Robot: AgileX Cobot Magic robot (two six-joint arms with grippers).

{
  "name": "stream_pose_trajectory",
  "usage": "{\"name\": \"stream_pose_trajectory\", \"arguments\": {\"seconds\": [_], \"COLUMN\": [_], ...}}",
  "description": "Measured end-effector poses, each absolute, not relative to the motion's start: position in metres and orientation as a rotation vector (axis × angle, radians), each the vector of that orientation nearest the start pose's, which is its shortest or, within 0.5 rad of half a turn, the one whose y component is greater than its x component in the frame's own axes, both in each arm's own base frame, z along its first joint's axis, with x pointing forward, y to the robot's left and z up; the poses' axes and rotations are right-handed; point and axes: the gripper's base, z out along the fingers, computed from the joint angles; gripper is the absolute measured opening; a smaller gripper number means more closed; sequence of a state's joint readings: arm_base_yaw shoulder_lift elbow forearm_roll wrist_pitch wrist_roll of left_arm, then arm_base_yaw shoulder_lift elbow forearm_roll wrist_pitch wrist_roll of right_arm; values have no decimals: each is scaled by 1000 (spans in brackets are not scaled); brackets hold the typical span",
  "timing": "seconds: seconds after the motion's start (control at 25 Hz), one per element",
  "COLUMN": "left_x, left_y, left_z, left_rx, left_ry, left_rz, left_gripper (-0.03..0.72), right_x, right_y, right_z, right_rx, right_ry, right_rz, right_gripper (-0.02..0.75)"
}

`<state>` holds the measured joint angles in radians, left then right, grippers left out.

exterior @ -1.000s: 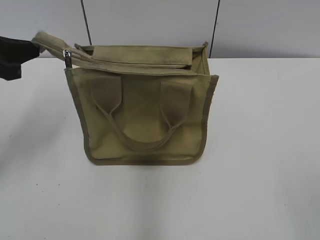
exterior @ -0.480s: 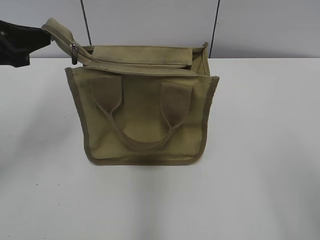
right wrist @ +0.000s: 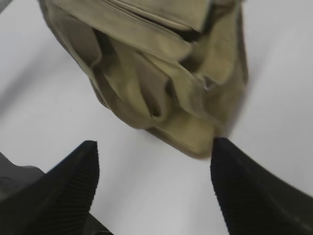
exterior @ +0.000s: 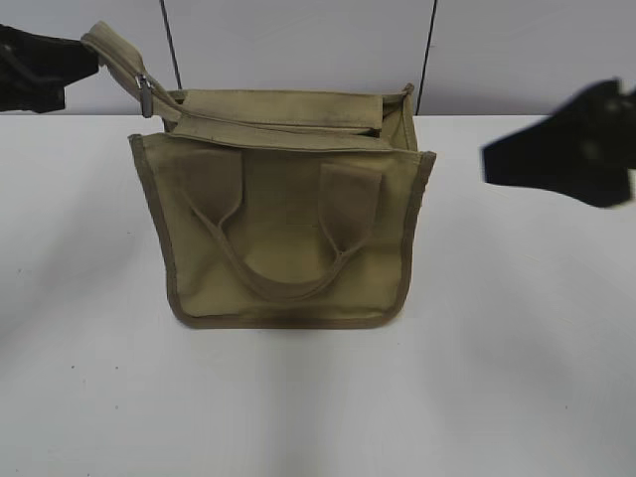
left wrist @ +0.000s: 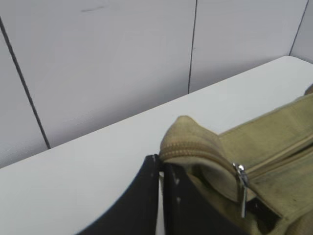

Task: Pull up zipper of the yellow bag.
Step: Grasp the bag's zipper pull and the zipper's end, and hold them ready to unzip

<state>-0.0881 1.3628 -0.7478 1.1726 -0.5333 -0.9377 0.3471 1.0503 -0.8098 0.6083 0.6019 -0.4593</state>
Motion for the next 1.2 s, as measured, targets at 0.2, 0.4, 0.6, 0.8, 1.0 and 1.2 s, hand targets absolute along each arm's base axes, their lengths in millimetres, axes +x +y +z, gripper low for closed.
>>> {"name": "stream_pose_trajectory", "arguments": {"seconds": [0.2, 0.4, 0.6, 0.8, 1.0, 1.2], "left_x": [283, 283, 283, 282, 282, 282], "left_y": [-66, -66, -66, -67, -67, -68], "left_z": [281, 281, 281, 282, 283, 283], "left_rx": [560, 557, 558, 563, 568, 570], "left_ry": [1759, 1762, 1760, 1753, 1745, 1741], "left_rz": [-370, -365, -369, -378, -389, -393], "left_gripper": [-10, -10, -10, -10, -10, -10], "right_x": [234, 271, 296, 319, 327, 331], "right_y": [182, 259, 313, 336, 334, 330], "right_z": [319, 313, 306, 294, 286, 283], "right_rx": [-505, -540, -633, -638, -633, -584], "right_ry": [2194, 2221, 2240, 2251, 2279, 2303], "right_rz": [733, 833, 889, 887, 766, 699], "right_gripper": [543, 483, 364, 342, 340, 340]}}
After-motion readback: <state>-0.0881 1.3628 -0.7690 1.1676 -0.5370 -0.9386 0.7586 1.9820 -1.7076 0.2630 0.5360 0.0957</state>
